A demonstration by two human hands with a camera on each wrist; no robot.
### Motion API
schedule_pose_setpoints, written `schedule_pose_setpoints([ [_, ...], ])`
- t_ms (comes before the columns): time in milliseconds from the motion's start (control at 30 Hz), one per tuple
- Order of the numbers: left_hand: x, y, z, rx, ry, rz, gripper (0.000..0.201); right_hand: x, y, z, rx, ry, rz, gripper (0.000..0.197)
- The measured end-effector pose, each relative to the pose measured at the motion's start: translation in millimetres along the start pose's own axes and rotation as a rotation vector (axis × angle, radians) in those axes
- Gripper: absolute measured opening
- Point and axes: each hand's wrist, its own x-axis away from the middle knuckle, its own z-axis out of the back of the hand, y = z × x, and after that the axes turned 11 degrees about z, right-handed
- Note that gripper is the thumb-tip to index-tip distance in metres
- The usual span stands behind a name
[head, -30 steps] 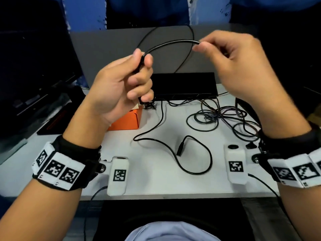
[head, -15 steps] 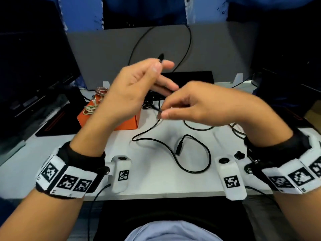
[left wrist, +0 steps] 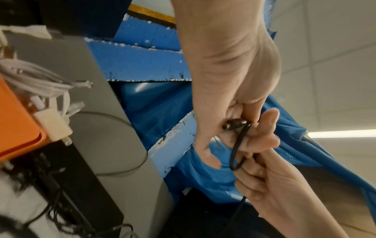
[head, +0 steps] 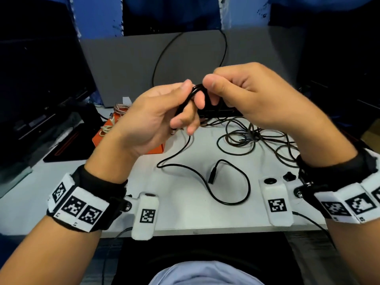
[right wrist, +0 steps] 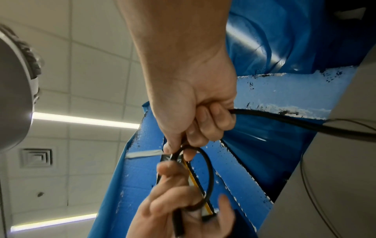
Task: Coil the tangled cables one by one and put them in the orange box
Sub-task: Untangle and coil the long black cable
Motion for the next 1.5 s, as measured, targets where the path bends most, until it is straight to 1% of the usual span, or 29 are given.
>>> schedule_pose_setpoints([
  [67,-0.4,1.7,-5.0,-0.075,0.029,-0.016,0.042,1.5,2.1,8.9,0.037,-0.01,0.003,0.044],
  [100,-0.5,2.6,-8.4,-0.072,0.036,-0.02,0.041,1.8,2.9,11.9,0.043,-0.009,-0.004,0.044],
  [200,-0.5,3.2,-16.1,0.036,0.044,-0.002,0.038,2.3,1.7,15.8,0.062,0.015,-0.007,0.045],
  [233,-0.3,3.6,-16.8,0.07,0.039,0.004,0.037,2.8,2.3,17.1,0.086,0.063,0.004,0.045],
  [333,2.2,7.4,-14.4,0.104,0.026,0.001,0.035,2.6,6.0,19.6,0.128,0.302,0.035,0.046],
  [400,4.8,10.1,-13.9,0.127,0.031,-0.022,0.035,0.1,7.3,13.8,0.096,0.357,0.03,0.044],
  [500,5.6,12.4,-14.6,0.195,0.073,-0.045,0.035,-1.8,8.4,-0.5,-0.028,0.282,0.022,0.038],
  [600,4.4,12.5,-12.6,0.148,0.105,-0.031,0.034,-1.8,6.3,-12.5,-0.072,0.168,0.024,0.041],
  [733,6.6,9.7,-8.0,0.06,0.032,0.017,0.03,-2.9,4.5,-19.4,-0.004,0.089,0.002,0.037],
  [833,7.6,9.9,-7.5,0.059,0.066,0.073,0.029,-1.5,7.6,-15.4,0.067,-0.002,-0.02,0.041],
  [967,3.7,12.3,-14.7,0.123,0.187,0.137,0.03,-1.5,6.3,-15.3,0.135,-0.015,-0.026,0.041],
  [1067,1.4,12.9,-22.1,0.193,0.2,0.146,0.031,-2.8,3.5,-15.7,0.142,-0.01,0.008,0.042],
  [1133,1.4,12.7,-27.0,0.275,0.162,0.117,0.029,-3.2,0.9,-12.8,0.079,0.014,0.024,0.043],
  [1200,2.7,12.9,-29.2,0.343,0.078,0.091,0.028,-2.8,-0.7,-7.6,0.011,0.05,0.052,0.046],
  [1267,4.8,12.8,-27.7,0.373,-0.062,0.086,0.03,-0.2,0.0,-1.4,-0.063,0.072,0.096,0.041],
  [1333,7.2,13.1,-23.5,0.405,-0.194,0.081,0.034,0.5,1.1,2.8,-0.122,0.087,0.118,0.043],
  [1367,7.7,13.8,-21.8,0.439,-0.225,0.067,0.036,0.2,3.2,3.3,-0.157,0.105,0.12,0.042],
  [1400,7.9,14.9,-20.1,0.495,-0.234,0.045,0.037,-0.6,5.9,2.9,-0.196,0.128,0.114,0.036],
  [1467,6.5,19.4,-14.6,0.695,-0.231,-0.026,0.041,-2.1,12.2,1.0,-0.224,0.159,0.074,0.019],
  [1500,6.0,22.3,-9.7,0.824,-0.218,-0.081,0.043,-2.5,15.6,-0.3,-0.173,0.151,0.038,0.019],
])
